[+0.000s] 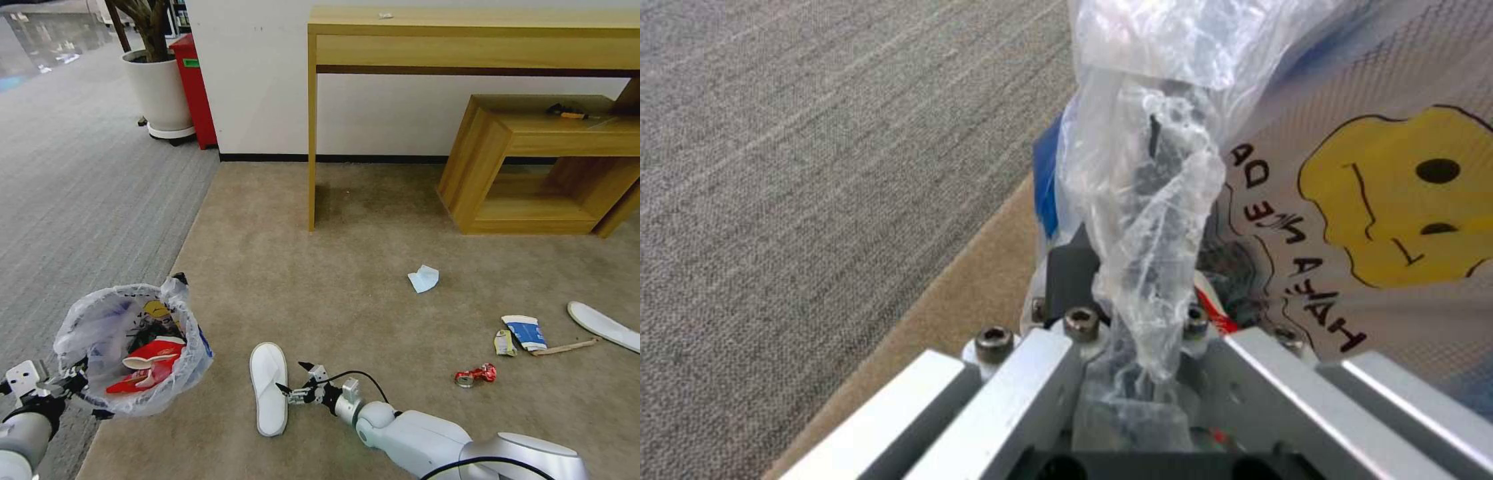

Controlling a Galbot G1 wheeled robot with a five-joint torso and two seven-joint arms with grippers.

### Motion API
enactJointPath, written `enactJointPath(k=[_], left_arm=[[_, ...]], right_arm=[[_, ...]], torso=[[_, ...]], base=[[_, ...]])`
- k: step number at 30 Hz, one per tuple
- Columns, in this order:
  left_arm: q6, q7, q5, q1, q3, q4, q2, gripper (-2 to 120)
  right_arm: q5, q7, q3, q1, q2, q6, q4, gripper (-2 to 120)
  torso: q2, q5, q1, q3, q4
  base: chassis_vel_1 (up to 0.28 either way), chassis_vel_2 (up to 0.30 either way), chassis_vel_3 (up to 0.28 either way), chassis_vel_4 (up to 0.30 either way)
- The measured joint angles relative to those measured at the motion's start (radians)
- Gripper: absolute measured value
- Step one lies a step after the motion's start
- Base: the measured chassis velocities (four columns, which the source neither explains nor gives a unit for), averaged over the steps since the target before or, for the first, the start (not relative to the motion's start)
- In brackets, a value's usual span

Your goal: Pick up the trash bin and place the garbage on the floor into it.

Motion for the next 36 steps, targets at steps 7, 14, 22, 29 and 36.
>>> enactJointPath(k=[7,14,22,29,36], left_arm=[[-0.002,0.000,0.001,0.000,0.000,-0.003,-0.002,0],[-0.002,0.000,-0.005,0.006,-0.005,-0.016,0.000,0],[-0.003,0.001,-0.006,0.011,-0.004,-0.026,-0.003,0],[-0.005,0.004,-0.005,0.021,-0.006,-0.039,-0.010,0],[-0.007,0.007,-0.002,0.032,-0.012,-0.045,-0.014,0]], right_arm=[[-0.005,-0.001,-0.010,0.003,0.022,0.000,-0.026,97],[-0.012,-0.004,-0.011,0.003,0.046,-0.004,-0.065,96],[-0.016,-0.008,-0.009,0.014,0.096,-0.014,-0.137,95],[-0.019,-0.003,-0.004,0.023,0.143,-0.027,-0.168,93],[-0.026,0.016,-0.003,0.028,0.176,-0.033,-0.178,91]], torso=[[0.000,0.0000,0.000,0.000,0.0000],[0.000,0.0000,0.000,0.000,0.0000],[0.000,0.0000,0.000,0.000,0.0000],[0.000,-0.0001,0.000,0.000,0.0000],[0.000,-0.0001,0.000,0.000,0.0000]], base=[[0.000,0.000,0.000,0.000],[0.000,0.000,0.000,0.000],[0.000,0.000,0.000,0.000],[0.000,0.000,0.000,0.000],[0.000,0.000,0.000,0.000]])
